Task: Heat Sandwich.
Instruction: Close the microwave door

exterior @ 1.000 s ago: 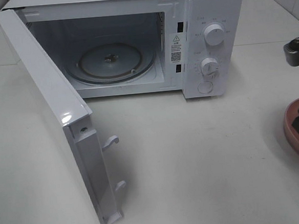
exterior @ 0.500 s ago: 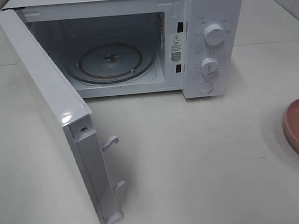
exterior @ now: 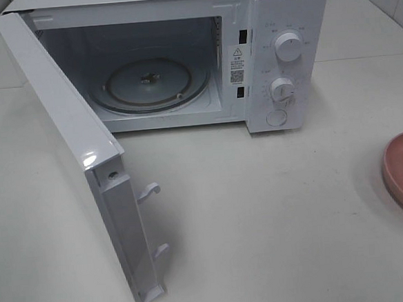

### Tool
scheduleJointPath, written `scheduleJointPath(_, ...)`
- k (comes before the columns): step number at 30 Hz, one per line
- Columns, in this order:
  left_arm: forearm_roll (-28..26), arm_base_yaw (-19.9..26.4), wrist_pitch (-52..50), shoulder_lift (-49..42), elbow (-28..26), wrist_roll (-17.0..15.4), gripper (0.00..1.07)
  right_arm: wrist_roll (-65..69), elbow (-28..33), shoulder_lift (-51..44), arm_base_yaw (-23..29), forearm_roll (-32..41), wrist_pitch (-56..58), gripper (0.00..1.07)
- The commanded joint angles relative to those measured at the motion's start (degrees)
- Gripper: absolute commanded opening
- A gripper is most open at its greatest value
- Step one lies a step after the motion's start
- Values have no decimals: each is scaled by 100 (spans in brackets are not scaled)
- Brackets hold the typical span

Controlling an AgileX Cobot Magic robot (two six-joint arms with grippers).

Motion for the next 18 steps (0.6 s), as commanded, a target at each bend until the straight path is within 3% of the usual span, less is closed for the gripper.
scheduleJointPath(1,11,6,-46,-132,11,-52,103,-252,201,-418,-418,212,-160,76)
scheduleJointPath(11,11,6,-46,-132,11,-52,103,-367,1243,-1530,-1146,533,-819,76)
scheduleJointPath(18,11,6,-46,-132,11,-52,103,-481,1220,-2040,-1295,584,-825,76)
